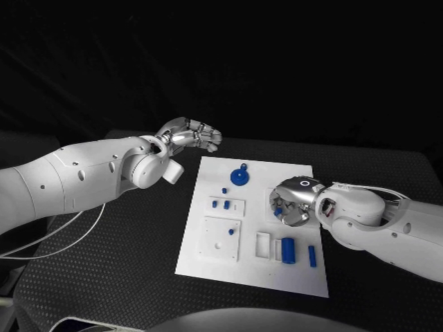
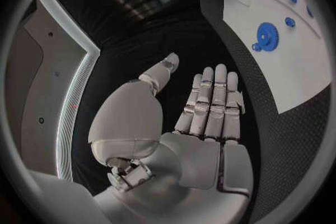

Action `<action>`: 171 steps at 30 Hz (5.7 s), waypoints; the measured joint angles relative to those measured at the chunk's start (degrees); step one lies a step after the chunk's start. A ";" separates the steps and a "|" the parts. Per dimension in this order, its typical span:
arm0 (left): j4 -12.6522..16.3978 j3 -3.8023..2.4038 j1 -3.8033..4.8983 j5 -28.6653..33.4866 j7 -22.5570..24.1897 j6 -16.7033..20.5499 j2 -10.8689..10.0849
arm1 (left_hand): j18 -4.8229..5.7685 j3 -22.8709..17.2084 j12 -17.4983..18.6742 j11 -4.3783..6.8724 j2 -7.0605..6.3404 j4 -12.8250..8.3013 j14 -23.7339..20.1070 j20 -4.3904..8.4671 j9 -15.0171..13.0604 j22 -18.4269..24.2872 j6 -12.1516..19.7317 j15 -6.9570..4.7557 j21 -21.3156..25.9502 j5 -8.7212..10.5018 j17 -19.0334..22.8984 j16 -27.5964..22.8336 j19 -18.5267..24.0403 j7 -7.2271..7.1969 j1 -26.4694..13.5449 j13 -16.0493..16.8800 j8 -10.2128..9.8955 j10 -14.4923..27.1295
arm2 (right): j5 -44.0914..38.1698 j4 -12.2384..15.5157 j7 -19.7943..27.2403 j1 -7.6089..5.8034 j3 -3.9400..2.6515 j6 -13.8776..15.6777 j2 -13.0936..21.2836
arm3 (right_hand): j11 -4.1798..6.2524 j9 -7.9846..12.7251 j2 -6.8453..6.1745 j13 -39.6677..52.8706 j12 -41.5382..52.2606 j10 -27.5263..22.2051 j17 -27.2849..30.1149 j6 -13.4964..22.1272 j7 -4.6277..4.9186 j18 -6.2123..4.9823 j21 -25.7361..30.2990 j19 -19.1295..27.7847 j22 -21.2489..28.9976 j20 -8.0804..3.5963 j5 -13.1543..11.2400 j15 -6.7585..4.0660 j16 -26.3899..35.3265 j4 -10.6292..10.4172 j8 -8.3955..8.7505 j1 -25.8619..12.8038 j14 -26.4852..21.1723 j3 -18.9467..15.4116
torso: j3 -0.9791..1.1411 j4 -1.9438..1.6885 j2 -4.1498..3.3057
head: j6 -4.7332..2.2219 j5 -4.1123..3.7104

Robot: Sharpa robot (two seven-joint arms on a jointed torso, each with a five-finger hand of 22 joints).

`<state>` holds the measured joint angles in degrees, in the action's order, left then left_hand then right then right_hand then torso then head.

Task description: Assemble the parts on the task board

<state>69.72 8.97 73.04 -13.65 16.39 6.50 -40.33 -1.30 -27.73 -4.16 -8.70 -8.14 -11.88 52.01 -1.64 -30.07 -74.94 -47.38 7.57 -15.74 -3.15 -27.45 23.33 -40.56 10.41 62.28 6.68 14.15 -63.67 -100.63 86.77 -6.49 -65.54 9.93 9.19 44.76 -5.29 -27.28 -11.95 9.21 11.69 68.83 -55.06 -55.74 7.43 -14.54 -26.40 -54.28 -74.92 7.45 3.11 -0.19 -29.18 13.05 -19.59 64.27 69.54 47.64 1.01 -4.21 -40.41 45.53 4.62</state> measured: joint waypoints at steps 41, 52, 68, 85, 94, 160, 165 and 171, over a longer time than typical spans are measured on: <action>-0.48 0.02 -0.09 0.12 0.02 -0.15 0.60 | 0.00 0.15 0.00 0.00 0.00 0.15 0.00 0.00 0.04 0.03 0.00 0.00 0.23 0.00 -0.09 0.00 0.00 0.00 0.00 -0.08 0.00 0.00 | 1.45 8.16 0.77 0.00 -1.77 6.52 -3.47 | 1.95 -2.01 3.47 0.18 2.09 4.21 -1.57 -3.60 -1.62 0.11 -2.66 -3.97 -0.04 -1.72 -0.68 -2.11 -2.11 2.63 -2.18 -0.21 3.54 3.99 | -0.06 0.01 0.02 | 0.24 2.16; -0.89 0.02 -0.09 0.20 0.03 -0.23 1.44 | 0.00 0.15 0.00 0.00 0.00 0.15 0.00 0.00 0.04 -0.01 0.00 0.00 0.22 0.00 -0.08 0.00 0.00 0.00 0.00 -0.13 0.00 0.00 | -0.19 5.82 1.13 3.34 -0.38 6.58 -11.17 | 2.03 -2.17 3.46 0.19 2.05 4.28 -1.56 -3.58 -1.61 0.36 -2.66 -3.97 -0.04 -1.72 -0.73 -2.02 -2.10 2.69 -2.14 -0.21 3.63 3.91 | -0.07 -0.08 0.01 | 0.58 3.43; -0.88 0.02 -0.09 0.48 0.00 -0.40 1.84 | 0.00 0.15 0.00 0.00 0.00 0.15 0.00 0.00 0.09 0.00 0.00 0.00 0.22 0.00 -0.13 0.00 0.00 0.00 0.00 -0.12 0.00 0.00 | -3.45 2.31 0.98 5.73 0.49 5.66 -15.03 | 2.02 -2.17 3.46 0.19 1.80 4.26 -1.62 -3.55 -1.58 0.44 -2.66 -3.96 -0.02 -1.71 -0.45 -1.91 -2.10 2.93 -1.98 -0.20 3.70 4.00 | -0.09 -0.08 -0.01 | 1.36 4.91; -0.88 0.02 -0.09 0.54 -0.01 -0.51 1.77 | 0.00 0.15 0.00 0.00 0.00 0.15 0.00 0.00 0.08 0.02 0.00 0.00 0.33 0.00 -0.12 0.00 0.00 0.00 0.00 -0.17 0.00 0.00 | -4.91 1.62 0.15 5.78 0.59 4.69 -14.02 | 2.01 -2.16 3.77 0.98 1.87 4.23 -1.67 -3.47 -1.51 0.27 -2.65 -3.95 0.00 -1.71 -0.45 -1.81 -2.10 2.93 -2.18 -0.37 3.67 3.98 | -0.04 0.01 0.04 | 1.98 5.43; -0.83 0.02 -0.09 0.55 -0.02 -0.56 1.80 | 0.00 0.15 0.00 0.00 0.00 0.15 0.00 0.00 0.08 0.02 0.00 0.00 0.45 0.00 -0.11 0.00 0.00 0.00 0.00 -0.22 0.00 0.00 | -5.05 1.59 0.09 5.75 0.58 4.39 -14.03 | 1.92 -2.25 3.77 0.98 1.99 4.14 -1.72 -3.42 -1.47 0.27 -2.65 -3.95 0.01 -1.71 -0.46 -2.04 -2.10 3.01 -2.18 -0.37 3.64 3.90 | -0.03 0.04 0.04 | 2.03 5.45; -0.58 0.02 -0.09 0.58 -0.01 -0.70 1.97 | 0.00 0.15 0.00 0.00 0.00 0.15 0.00 0.00 0.22 0.02 0.20 0.00 0.66 0.00 -0.24 0.00 0.00 0.21 0.00 -0.34 0.00 0.00 | -10.82 1.23 -2.68 5.73 2.16 3.37 -16.71 | 2.13 -2.56 3.75 2.90 1.92 4.14 -2.01 -3.58 -1.82 0.23 -3.08 -3.93 -0.03 -1.69 -0.45 -2.10 -2.11 3.45 -2.16 -0.35 3.70 4.26 | -0.07 -0.02 0.04 | 2.55 5.36; -0.58 0.02 -0.09 0.58 -0.01 -0.70 1.89 | 0.00 0.15 0.00 0.00 0.00 0.15 0.00 0.00 0.22 0.02 0.20 0.00 0.66 0.00 -0.24 0.00 0.00 0.21 0.00 -0.34 0.19 0.00 | -11.23 1.28 -2.87 5.73 2.17 3.11 -16.69 | 2.12 -2.65 3.75 2.85 1.92 4.13 -2.01 -3.58 -1.82 0.24 -3.08 -3.93 -0.03 -1.69 -0.45 -2.08 -2.11 3.45 -2.15 -0.35 3.68 4.25 | -0.08 -0.05 0.04 | 2.59 5.32; -0.54 0.02 -0.09 0.58 -0.03 -0.72 1.90 | 0.00 0.15 0.00 0.00 0.00 0.15 0.00 0.00 0.21 0.03 0.20 0.00 0.66 0.00 -0.24 0.00 0.00 0.21 0.00 -0.39 0.22 0.00 | -11.43 1.28 -2.96 5.69 2.19 2.78 -16.84 | 2.11 -2.65 3.75 2.82 1.92 4.12 -2.06 -3.58 -1.82 0.24 -3.08 -3.90 -0.03 -1.66 -0.46 -2.03 -2.11 3.47 -2.03 -0.35 3.64 4.23 | -0.11 -0.02 0.04 | 2.64 5.41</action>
<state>69.18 8.99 72.95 -13.06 16.36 5.78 -38.44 -1.29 -27.58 -4.16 -8.70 -8.14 -11.73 52.01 -1.65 -29.86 -74.91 -47.17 7.57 -15.07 -3.15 -27.69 23.33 -40.55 10.62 62.28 6.29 14.37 -63.67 -112.06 88.05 -9.45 -59.85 12.13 11.97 27.91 -3.18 -29.93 -8.20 12.04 13.60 72.95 -57.12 -59.31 5.61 -14.30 -29.48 -58.18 -74.95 5.79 2.65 -2.21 -31.29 16.51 -21.61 63.92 73.18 51.87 0.90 -4.24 -40.36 48.17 10.03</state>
